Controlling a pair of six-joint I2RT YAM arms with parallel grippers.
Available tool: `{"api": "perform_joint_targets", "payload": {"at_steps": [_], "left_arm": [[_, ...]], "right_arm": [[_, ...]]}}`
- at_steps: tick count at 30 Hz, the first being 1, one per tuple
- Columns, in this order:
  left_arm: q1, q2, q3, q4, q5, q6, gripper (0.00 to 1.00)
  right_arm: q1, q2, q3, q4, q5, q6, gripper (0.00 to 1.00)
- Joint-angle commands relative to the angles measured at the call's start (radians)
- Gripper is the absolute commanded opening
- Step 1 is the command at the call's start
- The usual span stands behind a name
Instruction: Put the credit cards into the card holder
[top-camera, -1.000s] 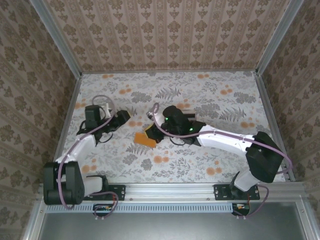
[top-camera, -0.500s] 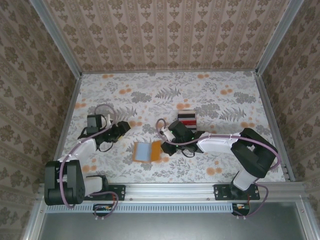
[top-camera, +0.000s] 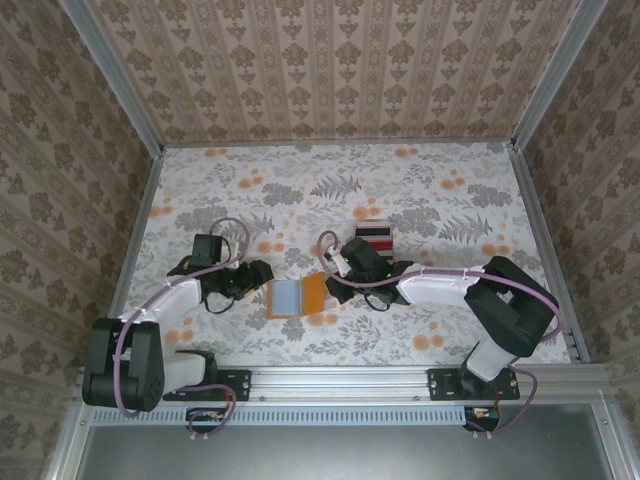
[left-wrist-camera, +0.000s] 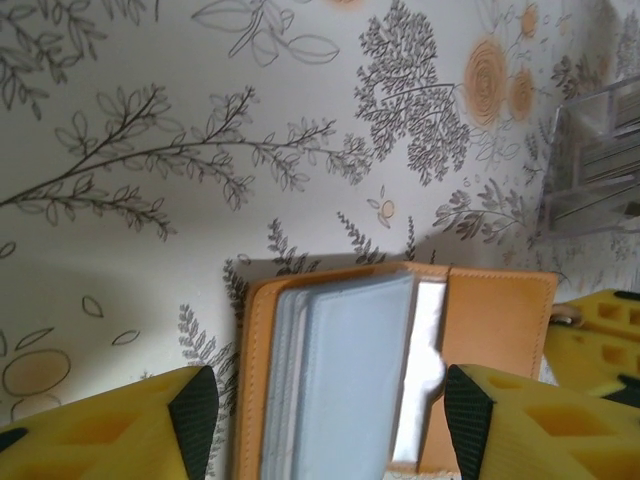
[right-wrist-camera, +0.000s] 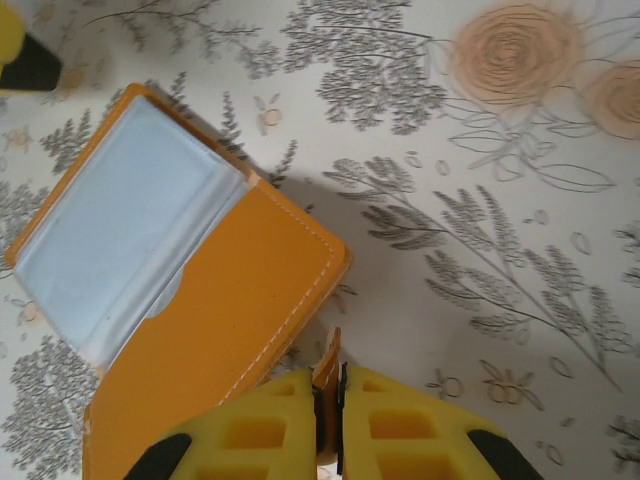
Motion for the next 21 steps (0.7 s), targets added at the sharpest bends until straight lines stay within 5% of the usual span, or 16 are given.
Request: {"api": "perform_joint_targets", "payload": {"at_steps": [1, 21], "left_arm": [[-0.002, 0.012, 0.009, -0.081, -0.023, 0.036, 0.66], [-0.113, 0.25, 0.047, 0.191, 0.16, -0.115, 0.59]], "right_arm": [[-0.024, -0.028, -0.025, 0.011, 0.06, 0.051, 0.11], [-0.049, 0.027, -0.043, 0.05, 0.063, 0.106, 0.11]]}}
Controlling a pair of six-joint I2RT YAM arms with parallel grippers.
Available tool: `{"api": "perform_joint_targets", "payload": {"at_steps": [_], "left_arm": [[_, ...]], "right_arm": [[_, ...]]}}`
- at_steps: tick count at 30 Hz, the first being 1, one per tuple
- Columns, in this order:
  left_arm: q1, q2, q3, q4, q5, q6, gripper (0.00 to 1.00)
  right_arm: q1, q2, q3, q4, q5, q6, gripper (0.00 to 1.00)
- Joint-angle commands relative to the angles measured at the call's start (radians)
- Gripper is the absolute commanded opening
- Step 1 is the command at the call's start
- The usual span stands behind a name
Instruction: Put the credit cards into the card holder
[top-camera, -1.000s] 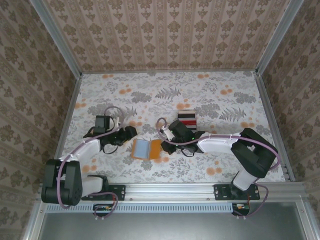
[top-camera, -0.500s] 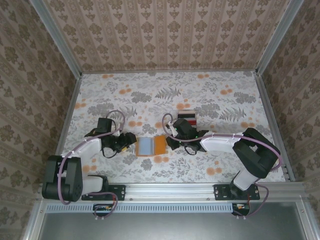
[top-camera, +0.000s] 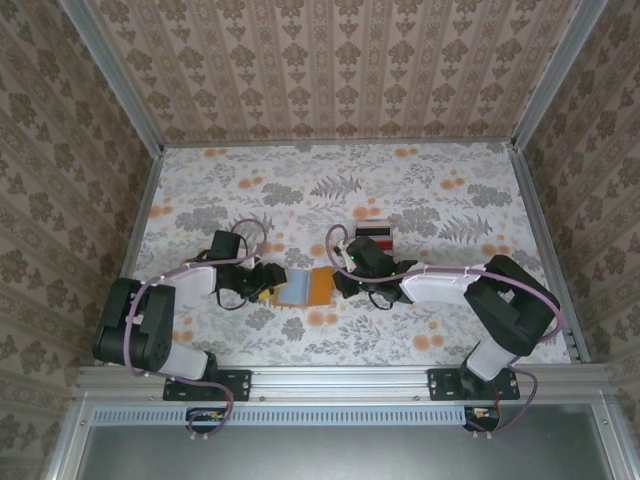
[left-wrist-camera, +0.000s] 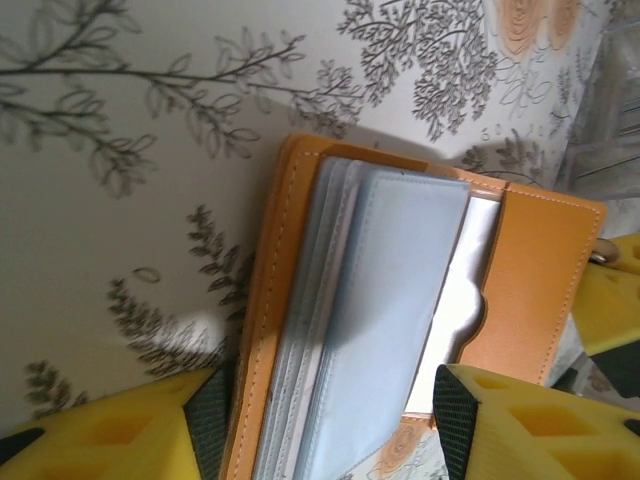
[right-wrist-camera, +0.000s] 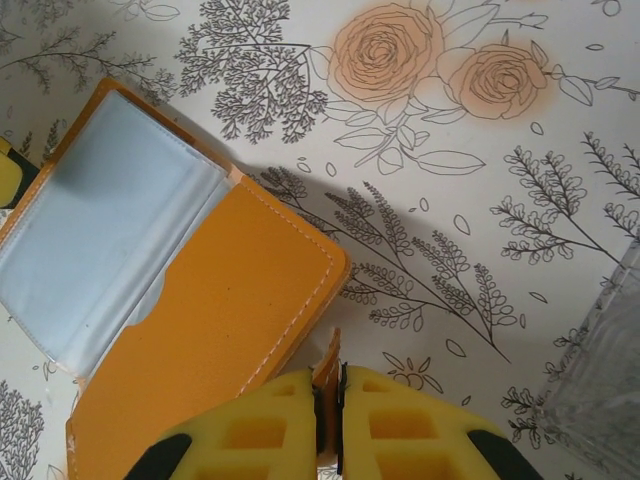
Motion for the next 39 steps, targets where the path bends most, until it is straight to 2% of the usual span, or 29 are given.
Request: {"api": "perform_joint_targets", "payload": {"at_steps": [1, 11, 18, 23, 30, 32, 35, 37, 39], "left_arm": [[-0.012, 0.029, 0.0, 0.104, 0.081, -0.058, 0.59], [-0.023, -0.021, 0.041, 0.132, 0.136, -0.104, 0.56], [-0.023, -0.031, 0.069, 0.054, 0.106, -0.047, 0.27], [-0.023, -0.017, 0.076, 0.055, 0.102, -0.042, 0.24], [-0.024, -0.026, 0.126, -0.03, 0.058, 0.01, 0.03], [-0.024, -0.043, 0.161, -0.11, 0.002, 0.048, 0.0], [-0.024, -0.065, 0.216, -0.241, -0.102, 0.103, 0.0], [-0.024, -0.078, 0.231, -0.272, -0.126, 0.115, 0.0], [-0.024, -0.082, 0.229, -0.257, -0.122, 0.104, 0.0]], "right_arm": [[-0.011, 0.027, -0.019, 0.029, 0.01, 0.028, 0.11], [-0.016, 0.065, -0.006, 0.03, 0.01, 0.029, 0.11], [-0.016, 0.057, -0.004, 0.022, 0.013, 0.03, 0.11], [-0.018, 0.054, -0.009, 0.034, 0.005, 0.037, 0.11], [-0.018, 0.055, -0.003, 0.035, -0.013, 0.042, 0.12], [-0.018, 0.047, 0.001, 0.023, -0.019, 0.041, 0.17], [-0.018, 0.021, 0.004, -0.001, -0.012, 0.04, 0.32], [-0.02, -0.013, 0.014, -0.034, -0.015, 0.039, 0.41], [-0.025, -0.056, 0.018, -0.062, -0.018, 0.04, 0.44]]}}
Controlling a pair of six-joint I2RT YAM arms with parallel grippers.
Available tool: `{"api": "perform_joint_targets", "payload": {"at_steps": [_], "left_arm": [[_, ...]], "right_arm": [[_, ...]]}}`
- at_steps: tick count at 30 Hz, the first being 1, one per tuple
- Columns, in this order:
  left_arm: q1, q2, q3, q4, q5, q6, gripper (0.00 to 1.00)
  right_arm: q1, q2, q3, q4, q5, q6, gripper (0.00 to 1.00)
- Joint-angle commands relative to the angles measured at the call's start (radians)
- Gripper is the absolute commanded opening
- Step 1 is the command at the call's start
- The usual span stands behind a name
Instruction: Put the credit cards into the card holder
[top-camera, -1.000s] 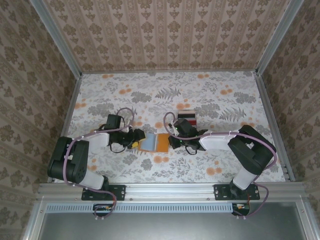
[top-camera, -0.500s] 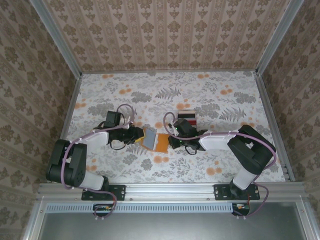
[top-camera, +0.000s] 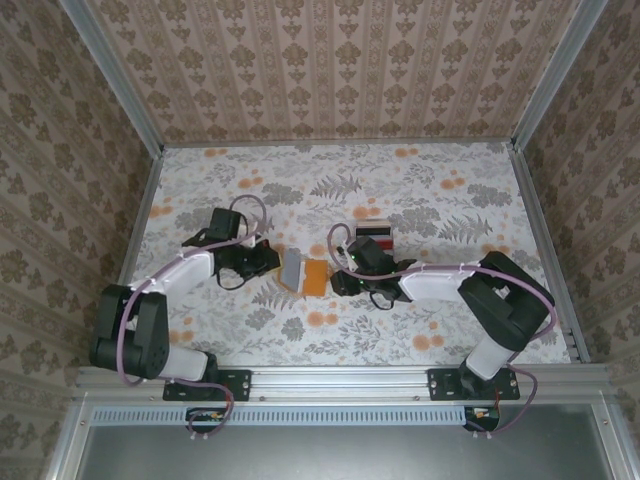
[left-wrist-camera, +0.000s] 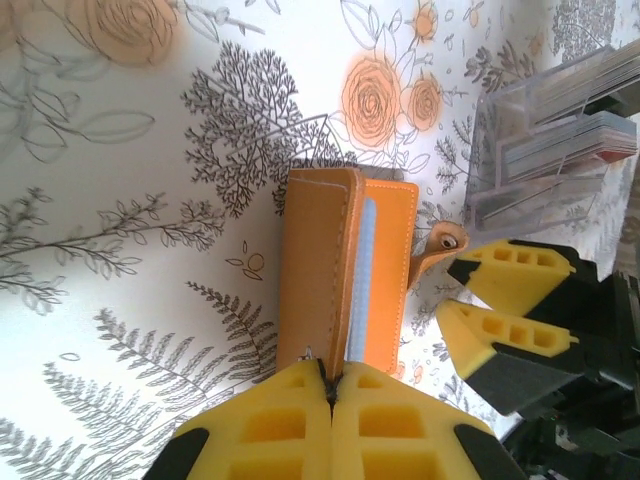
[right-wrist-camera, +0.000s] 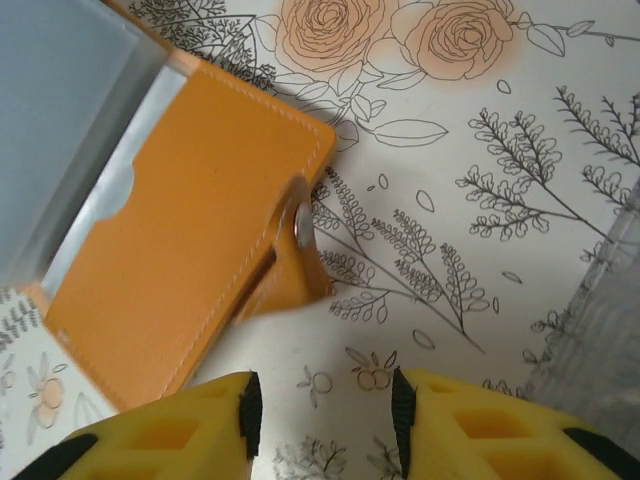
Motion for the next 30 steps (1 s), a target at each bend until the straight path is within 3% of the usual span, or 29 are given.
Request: {"api": "perform_joint_targets", "payload": {"at_steps": [1, 7, 13, 21, 30], "left_arm": [[-0.004, -0.027, 0.024, -0.063, -0.037, 0.036, 0.0], [-0.017, -0.014, 0.042, -0.07, -0.044, 0.031, 0.0], [-0.041, 0.002, 0.076, -0.084, -0.056, 0.034, 0.0], [-0.049, -0.007, 0.051, -0.018, -0.063, -0.009, 0.0], [-0.058, 0.0, 0.044, 0.008, -0.052, -0.017, 0.0]], "right_arm": [[-0.01, -0.097, 0.023, -0.07, -0.012, -0.001, 0.45], [-0.022, -0.163, 0.087, -0.131, -0.095, 0.009, 0.48], [0.004, 0.022, 0.188, 0.057, -0.36, 0.198, 0.49], [0.037, 0.203, 0.304, 0.074, -0.335, 0.34, 0.48], [0.048, 0.277, 0.357, 0.104, -0.361, 0.375, 0.5]]}}
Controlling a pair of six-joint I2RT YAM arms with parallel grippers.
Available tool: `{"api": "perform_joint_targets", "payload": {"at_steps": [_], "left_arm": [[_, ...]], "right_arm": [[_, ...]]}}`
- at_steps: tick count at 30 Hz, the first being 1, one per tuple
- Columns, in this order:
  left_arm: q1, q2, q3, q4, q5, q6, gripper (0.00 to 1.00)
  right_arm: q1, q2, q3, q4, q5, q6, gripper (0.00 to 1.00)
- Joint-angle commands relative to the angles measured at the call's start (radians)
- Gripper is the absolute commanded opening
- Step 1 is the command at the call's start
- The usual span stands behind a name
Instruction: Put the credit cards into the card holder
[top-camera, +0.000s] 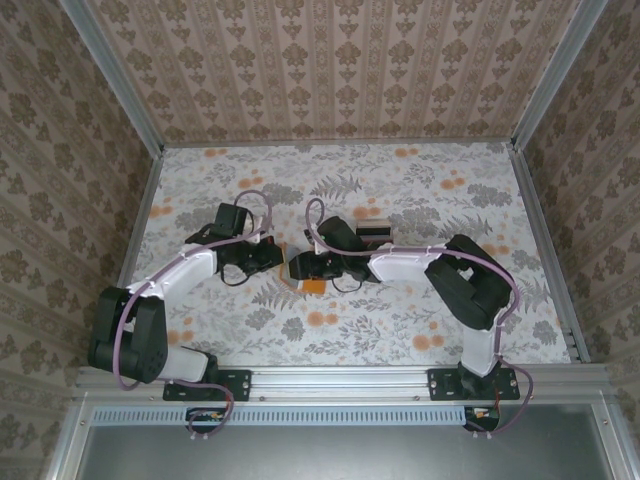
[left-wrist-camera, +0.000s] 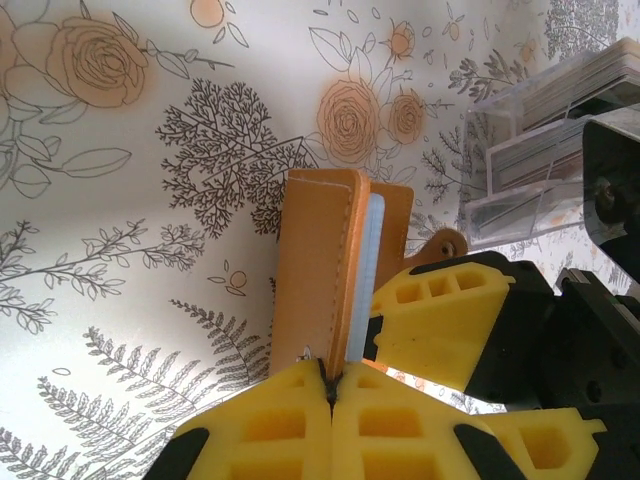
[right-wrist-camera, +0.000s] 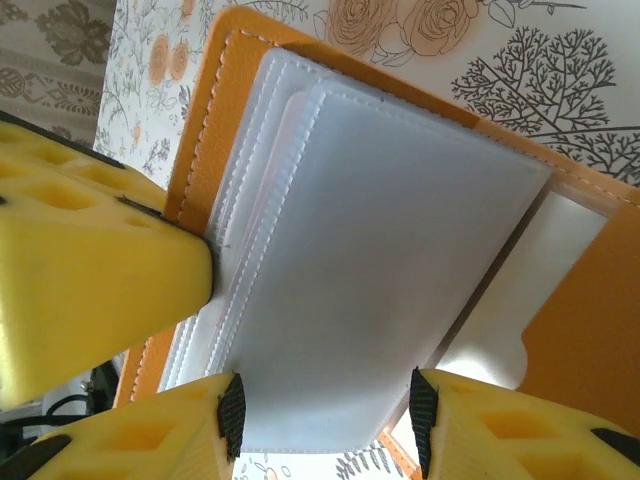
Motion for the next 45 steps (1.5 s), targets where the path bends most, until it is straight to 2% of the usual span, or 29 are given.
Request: {"api": "perform_joint_targets", "payload": {"at_steps": [1, 8, 15, 20, 31, 39, 45], "left_arm": [[-0.006, 0.006, -0.002, 0.027, 0.016, -0.014, 0.0], [-0.005, 0.018, -0.016, 0.035, 0.005, -0.012, 0.0], [0.012, 0.036, -0.034, 0.03, -0.026, -0.011, 0.0], [0.048, 0.031, -0.079, 0.075, 0.006, -0.038, 0.0], [0.065, 0.0, -0.088, 0.076, 0.019, -0.034, 0.0], [0.059, 0.002, -0.089, 0.088, 0.033, -0.04, 0.0], [0.059, 0.008, -0.094, 0.09, 0.03, -0.04, 0.0]], "right_arm": [[0.006, 0.034, 0.035, 0.048, -0.036, 0.038, 0.5], [0.005, 0.052, 0.035, 0.087, -0.067, 0.065, 0.58], [0.004, 0.052, -0.006, 0.191, -0.095, 0.122, 0.58], [0.003, 0.071, -0.002, 0.206, -0.104, 0.141, 0.56], [0.002, 0.074, 0.023, 0.036, -0.011, 0.058, 0.51], [0.016, 0.114, 0.059, 0.071, -0.052, 0.065, 0.58], [0.019, 0.119, 0.074, 0.062, -0.06, 0.055, 0.6]]}}
